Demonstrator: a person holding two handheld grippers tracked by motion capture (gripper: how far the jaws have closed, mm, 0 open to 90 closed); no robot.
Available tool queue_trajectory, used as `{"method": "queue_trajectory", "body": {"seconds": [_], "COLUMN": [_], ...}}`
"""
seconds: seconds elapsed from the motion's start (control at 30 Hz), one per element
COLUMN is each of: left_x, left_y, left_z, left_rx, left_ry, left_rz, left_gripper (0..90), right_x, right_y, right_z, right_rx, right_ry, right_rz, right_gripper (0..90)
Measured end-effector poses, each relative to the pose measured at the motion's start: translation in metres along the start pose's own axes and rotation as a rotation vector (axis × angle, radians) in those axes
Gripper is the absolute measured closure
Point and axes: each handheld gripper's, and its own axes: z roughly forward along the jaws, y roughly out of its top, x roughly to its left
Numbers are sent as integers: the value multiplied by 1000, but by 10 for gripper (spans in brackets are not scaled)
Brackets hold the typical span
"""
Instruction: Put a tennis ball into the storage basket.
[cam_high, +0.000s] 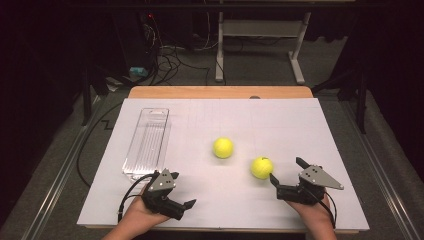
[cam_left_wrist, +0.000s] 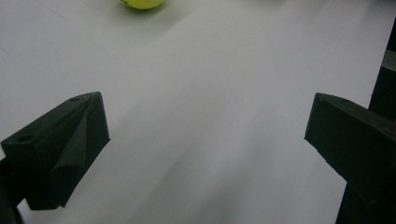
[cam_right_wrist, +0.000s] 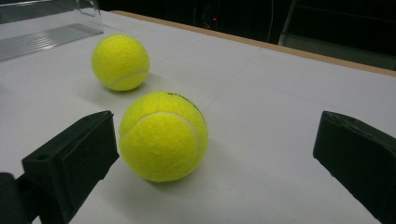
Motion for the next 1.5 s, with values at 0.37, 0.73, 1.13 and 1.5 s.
{"method": "queue_trajectory", "body": {"seconds": [0.37,0.73,1.13,1.5], "left_x": [0,0,-8,4], "left_y": [-1,-1,20,76], "left_z": [9,16,27,30], "left_rx": [87,138,200,282], "left_ry": [-18,-32,-52,-38], "left_rz": [-15,-42,-69,-42], "left_gripper": [9,13,9,6], "right_x": [1,1,-1,-1], "right_y": [-1,-1,-1,0], "right_z": [1,1,-1,-2], "right_rx": [5,5,5,-1], "right_ry": [6,5,-3,-4], "right_rz": [0,2,6,6], "right_gripper": [0,0,0,0]}}
